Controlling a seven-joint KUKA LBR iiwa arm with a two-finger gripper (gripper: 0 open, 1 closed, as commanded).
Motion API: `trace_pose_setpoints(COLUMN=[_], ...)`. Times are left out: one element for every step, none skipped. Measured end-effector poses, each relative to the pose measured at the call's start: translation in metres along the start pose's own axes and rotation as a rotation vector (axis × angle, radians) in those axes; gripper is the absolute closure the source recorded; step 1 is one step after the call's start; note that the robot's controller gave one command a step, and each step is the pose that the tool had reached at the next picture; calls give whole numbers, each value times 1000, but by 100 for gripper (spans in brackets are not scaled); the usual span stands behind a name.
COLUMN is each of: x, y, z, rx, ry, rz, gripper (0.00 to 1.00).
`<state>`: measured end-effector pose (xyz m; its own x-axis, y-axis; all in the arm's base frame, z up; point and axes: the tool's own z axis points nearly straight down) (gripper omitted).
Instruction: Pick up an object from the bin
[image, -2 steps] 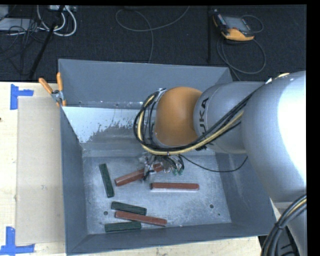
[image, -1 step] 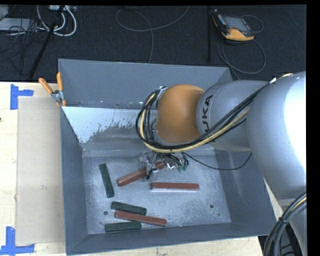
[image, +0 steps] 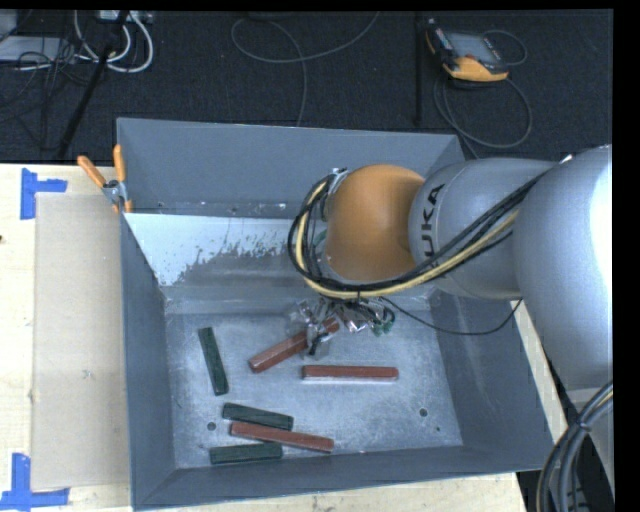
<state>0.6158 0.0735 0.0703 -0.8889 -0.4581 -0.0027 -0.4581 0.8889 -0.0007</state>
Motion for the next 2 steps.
trace_pose_setpoints(x=[-8,-4], y=[2,4], z=[0,-147], rx=[-1,3], ry=[1,-9], rz=[-73,-164], gripper=[100,100])
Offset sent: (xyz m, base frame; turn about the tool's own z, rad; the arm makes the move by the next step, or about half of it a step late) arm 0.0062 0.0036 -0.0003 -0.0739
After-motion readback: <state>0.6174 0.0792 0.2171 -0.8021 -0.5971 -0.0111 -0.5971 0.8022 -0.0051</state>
